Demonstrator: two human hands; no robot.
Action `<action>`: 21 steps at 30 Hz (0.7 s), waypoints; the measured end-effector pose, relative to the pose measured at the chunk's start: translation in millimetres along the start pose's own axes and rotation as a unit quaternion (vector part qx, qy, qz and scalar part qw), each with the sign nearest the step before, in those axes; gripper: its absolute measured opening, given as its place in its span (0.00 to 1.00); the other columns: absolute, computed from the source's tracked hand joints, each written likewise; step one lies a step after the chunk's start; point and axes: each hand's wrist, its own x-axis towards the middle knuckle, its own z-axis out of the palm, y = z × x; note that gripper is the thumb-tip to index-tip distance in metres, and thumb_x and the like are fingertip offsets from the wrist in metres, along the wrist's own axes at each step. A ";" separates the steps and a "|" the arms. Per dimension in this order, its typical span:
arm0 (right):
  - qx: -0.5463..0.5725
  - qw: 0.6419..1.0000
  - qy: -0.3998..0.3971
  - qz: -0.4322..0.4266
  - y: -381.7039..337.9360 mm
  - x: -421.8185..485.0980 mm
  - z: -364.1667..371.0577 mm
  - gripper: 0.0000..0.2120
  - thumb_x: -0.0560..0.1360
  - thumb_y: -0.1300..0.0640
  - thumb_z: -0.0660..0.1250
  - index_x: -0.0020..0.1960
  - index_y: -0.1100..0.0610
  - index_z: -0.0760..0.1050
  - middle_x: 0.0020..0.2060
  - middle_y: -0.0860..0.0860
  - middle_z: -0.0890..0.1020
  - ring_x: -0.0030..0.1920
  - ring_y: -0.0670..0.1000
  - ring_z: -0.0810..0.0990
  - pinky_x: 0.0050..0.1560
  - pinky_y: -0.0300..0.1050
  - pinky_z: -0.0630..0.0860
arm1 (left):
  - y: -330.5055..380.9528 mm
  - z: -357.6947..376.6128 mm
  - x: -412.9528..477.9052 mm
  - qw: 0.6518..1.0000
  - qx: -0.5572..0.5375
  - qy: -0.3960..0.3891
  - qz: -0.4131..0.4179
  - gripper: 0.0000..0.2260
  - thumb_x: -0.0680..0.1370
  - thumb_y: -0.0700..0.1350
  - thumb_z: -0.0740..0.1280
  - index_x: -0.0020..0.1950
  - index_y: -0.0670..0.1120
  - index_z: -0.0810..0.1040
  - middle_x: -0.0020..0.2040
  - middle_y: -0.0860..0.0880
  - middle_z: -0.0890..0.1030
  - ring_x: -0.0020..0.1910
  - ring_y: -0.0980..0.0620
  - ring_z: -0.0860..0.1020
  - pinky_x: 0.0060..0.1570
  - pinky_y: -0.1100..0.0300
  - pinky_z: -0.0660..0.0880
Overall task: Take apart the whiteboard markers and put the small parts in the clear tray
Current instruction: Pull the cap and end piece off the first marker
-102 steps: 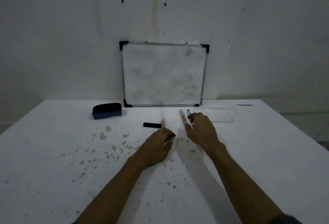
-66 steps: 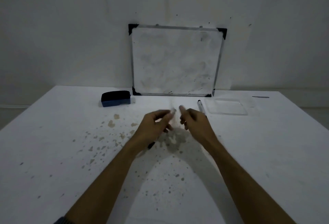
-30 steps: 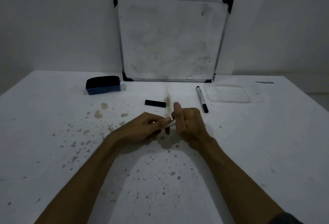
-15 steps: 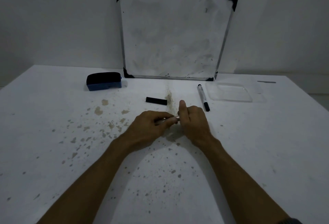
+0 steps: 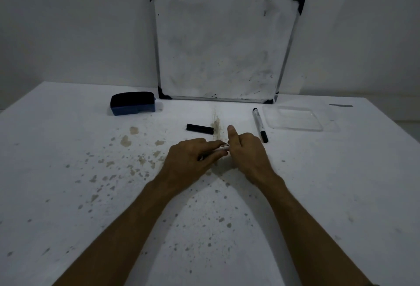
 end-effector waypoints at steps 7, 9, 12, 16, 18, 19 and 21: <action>0.070 0.994 0.012 -0.086 0.3 -9.8 -0.7 0.31 0.86 0.52 0.55 0.25 0.56 0.68 0.20 0.52 0.70 0.21 0.49 0.67 0.25 0.44 0.64 | 1.7 -15.0 9.3 0.946 -0.211 -0.174 -0.173 0.22 0.75 0.73 0.65 0.55 0.62 0.87 0.30 0.53 0.84 0.24 0.60 0.74 0.27 0.67 0.72; 0.105 0.990 0.028 -0.087 0.2 -9.6 -5.3 0.30 0.87 0.51 0.53 0.26 0.53 0.68 0.19 0.47 0.69 0.20 0.46 0.66 0.23 0.44 0.66 | -3.3 -24.4 11.6 0.927 -0.258 -0.190 -0.193 0.22 0.75 0.74 0.65 0.52 0.60 0.89 0.25 0.51 0.77 0.22 0.57 0.70 0.25 0.65 0.69; 0.176 0.977 0.117 -0.001 12.2 0.3 -19.5 0.32 0.85 0.40 0.49 0.29 0.55 0.70 0.18 0.45 0.68 0.20 0.41 0.67 0.25 0.40 0.68 | -17.5 -36.1 9.2 0.903 -0.322 -0.150 -0.239 0.25 0.76 0.72 0.64 0.52 0.54 0.89 0.27 0.52 0.71 0.24 0.54 0.65 0.24 0.61 0.64; 0.069 0.991 0.112 0.020 16.0 0.8 -13.9 0.33 0.81 0.35 0.45 0.27 0.54 0.67 0.21 0.49 0.71 0.23 0.50 0.71 0.29 0.42 0.69 | -12.4 -22.0 6.6 0.933 -0.269 -0.088 -0.223 0.19 0.79 0.69 0.64 0.50 0.58 0.88 0.26 0.57 0.74 0.23 0.61 0.68 0.24 0.68 0.65; 0.024 0.994 0.105 -0.009 12.7 1.1 -4.1 0.26 0.82 0.42 0.48 0.30 0.52 0.65 0.24 0.48 0.70 0.25 0.48 0.70 0.29 0.40 0.66 | -6.9 -12.6 8.2 0.939 -0.257 -0.063 -0.218 0.17 0.80 0.66 0.64 0.50 0.57 0.87 0.26 0.58 0.74 0.23 0.61 0.69 0.26 0.69 0.67; 0.013 0.995 0.100 -0.024 11.8 2.4 -1.1 0.22 0.82 0.45 0.49 0.32 0.50 0.65 0.25 0.47 0.70 0.26 0.46 0.69 0.29 0.39 0.65 | -6.2 -11.2 9.8 0.936 -0.267 -0.043 -0.226 0.16 0.81 0.64 0.64 0.50 0.56 0.87 0.26 0.57 0.74 0.23 0.61 0.68 0.25 0.69 0.67; 0.010 0.995 0.087 -0.050 12.6 6.3 1.2 0.17 0.85 0.48 0.52 0.39 0.51 0.68 0.30 0.46 0.72 0.29 0.44 0.70 0.30 0.35 0.64 | -9.4 -13.4 12.4 0.915 -0.317 -0.008 -0.249 0.14 0.85 0.55 0.63 0.54 0.52 0.86 0.29 0.55 0.73 0.24 0.61 0.67 0.23 0.68 0.65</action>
